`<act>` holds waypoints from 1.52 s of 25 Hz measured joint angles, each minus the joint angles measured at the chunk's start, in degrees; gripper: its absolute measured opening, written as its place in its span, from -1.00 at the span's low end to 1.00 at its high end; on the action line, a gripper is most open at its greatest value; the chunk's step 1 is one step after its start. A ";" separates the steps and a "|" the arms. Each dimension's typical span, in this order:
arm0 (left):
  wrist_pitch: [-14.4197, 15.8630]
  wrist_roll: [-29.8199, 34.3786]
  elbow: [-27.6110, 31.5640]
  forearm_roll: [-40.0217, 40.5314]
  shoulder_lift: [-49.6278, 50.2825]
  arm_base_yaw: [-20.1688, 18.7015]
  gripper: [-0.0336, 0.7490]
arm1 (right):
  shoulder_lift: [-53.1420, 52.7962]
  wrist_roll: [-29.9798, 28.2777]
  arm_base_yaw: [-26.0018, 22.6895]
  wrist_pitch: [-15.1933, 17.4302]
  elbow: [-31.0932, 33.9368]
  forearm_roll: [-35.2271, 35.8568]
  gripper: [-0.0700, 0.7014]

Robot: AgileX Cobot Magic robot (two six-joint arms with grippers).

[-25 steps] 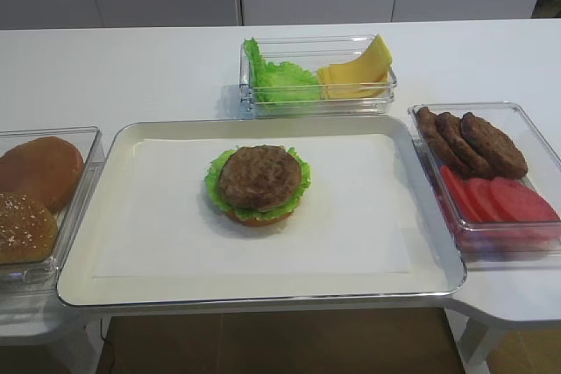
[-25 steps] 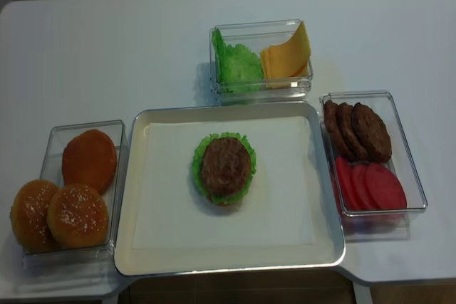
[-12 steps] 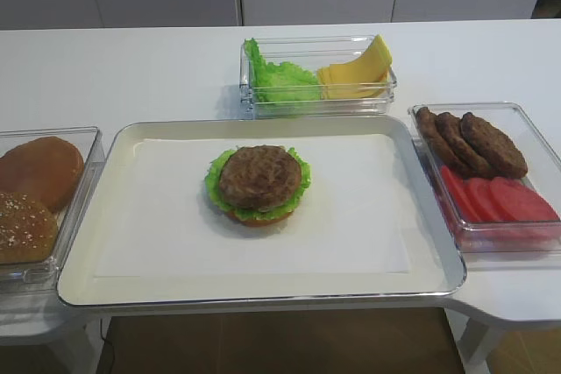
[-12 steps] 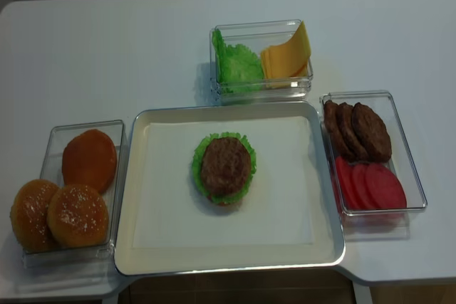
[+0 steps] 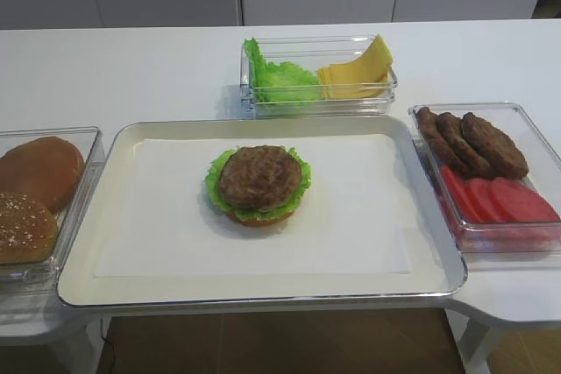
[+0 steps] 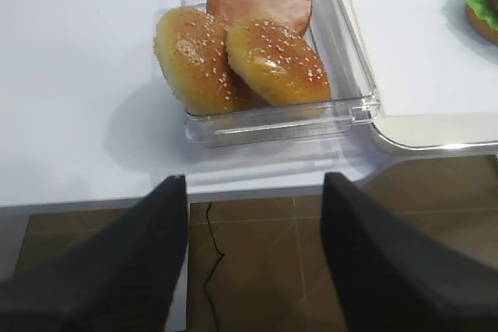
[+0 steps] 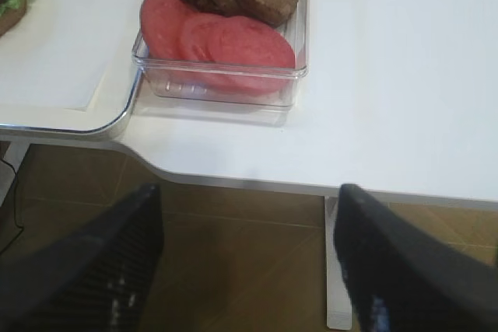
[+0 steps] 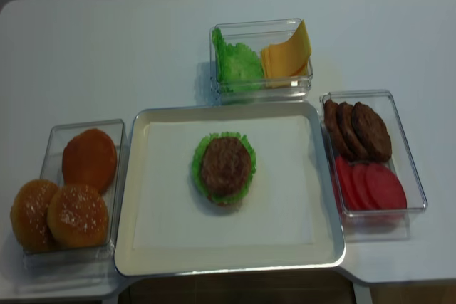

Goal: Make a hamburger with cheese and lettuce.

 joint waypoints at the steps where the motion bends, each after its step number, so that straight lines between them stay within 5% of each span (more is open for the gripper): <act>1: 0.00 0.00 0.00 0.00 0.00 0.00 0.12 | 0.00 -0.14 0.00 -0.14 0.12 0.00 0.56; 38: 0.00 0.00 0.00 0.00 0.00 0.00 0.12 | -2.08 -0.36 -3.24 -0.44 0.12 0.12 0.56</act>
